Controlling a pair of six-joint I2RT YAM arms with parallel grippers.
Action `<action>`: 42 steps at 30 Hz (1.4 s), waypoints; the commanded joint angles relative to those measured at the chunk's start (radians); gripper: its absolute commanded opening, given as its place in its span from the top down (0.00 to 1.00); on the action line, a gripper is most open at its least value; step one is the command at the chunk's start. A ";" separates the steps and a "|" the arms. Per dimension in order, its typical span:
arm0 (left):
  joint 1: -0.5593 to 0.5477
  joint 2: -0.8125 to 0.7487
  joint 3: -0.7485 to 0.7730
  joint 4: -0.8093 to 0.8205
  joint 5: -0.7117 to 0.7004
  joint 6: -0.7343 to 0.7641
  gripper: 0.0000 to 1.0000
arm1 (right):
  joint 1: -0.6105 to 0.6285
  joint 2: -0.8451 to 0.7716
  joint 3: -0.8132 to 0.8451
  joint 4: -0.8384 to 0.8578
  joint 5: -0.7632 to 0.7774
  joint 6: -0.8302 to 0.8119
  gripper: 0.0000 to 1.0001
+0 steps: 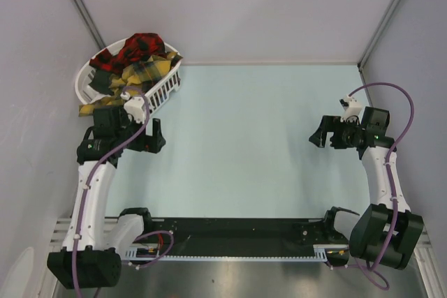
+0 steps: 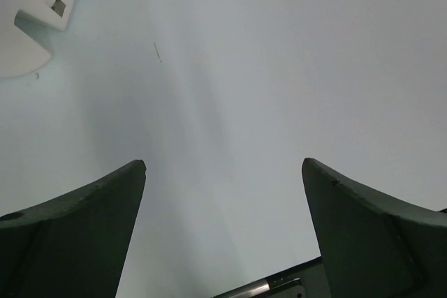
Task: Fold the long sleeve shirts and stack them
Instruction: Grab the shirt from the pile
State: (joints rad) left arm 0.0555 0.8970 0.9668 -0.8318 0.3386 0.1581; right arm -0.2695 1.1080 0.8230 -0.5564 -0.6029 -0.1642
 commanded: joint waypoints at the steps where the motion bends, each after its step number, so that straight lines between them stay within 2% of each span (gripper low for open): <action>1: 0.007 0.120 0.163 -0.055 0.008 0.004 0.01 | 0.001 -0.002 0.018 0.007 -0.043 -0.038 0.00; 3: 0.024 0.161 0.222 -0.064 0.010 0.009 0.00 | 0.001 0.001 0.019 0.006 -0.043 -0.041 0.00; 7: 0.053 0.305 0.404 -0.041 -0.088 0.012 0.01 | 0.000 0.009 0.021 0.001 -0.043 -0.047 0.00; 10: 0.082 0.400 0.492 0.005 -0.084 0.020 0.01 | 0.000 0.009 0.019 0.001 -0.046 -0.051 0.00; 14: 0.107 0.601 0.587 0.054 -0.085 0.014 0.01 | 0.000 0.007 0.021 -0.007 -0.044 -0.054 0.00; 18: 0.142 0.716 0.650 0.157 -0.081 -0.018 0.01 | 0.000 0.001 0.019 -0.005 -0.040 -0.057 0.00; 25: 0.172 0.919 0.831 0.191 -0.087 -0.028 0.01 | 0.000 0.016 0.019 -0.005 -0.034 -0.061 0.00; 34: 0.175 1.037 0.837 0.180 0.022 0.005 0.01 | -0.004 0.036 0.022 -0.004 -0.012 -0.067 0.00; 38: 0.175 1.111 0.845 0.178 0.008 -0.014 0.01 | -0.002 0.042 0.022 -0.007 -0.018 -0.069 0.00; 39: 0.175 1.125 0.855 0.175 0.004 -0.015 0.04 | -0.004 0.041 0.022 -0.007 -0.015 -0.067 0.00; 40: 0.182 1.132 0.866 0.169 0.000 -0.015 0.18 | -0.004 0.038 0.022 -0.007 -0.012 -0.067 0.00; 41: 0.188 1.138 0.880 0.158 0.016 -0.015 0.28 | -0.005 0.039 0.019 -0.002 -0.009 -0.066 0.00; 42: 0.196 1.143 0.918 0.130 0.039 -0.011 0.51 | -0.007 0.036 0.019 -0.002 -0.006 -0.066 0.00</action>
State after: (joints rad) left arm 0.2329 1.9923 1.8042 -0.6613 0.3355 0.1390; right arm -0.2707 1.1492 0.8230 -0.5713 -0.6178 -0.2115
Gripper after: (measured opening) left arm 0.772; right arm 0.994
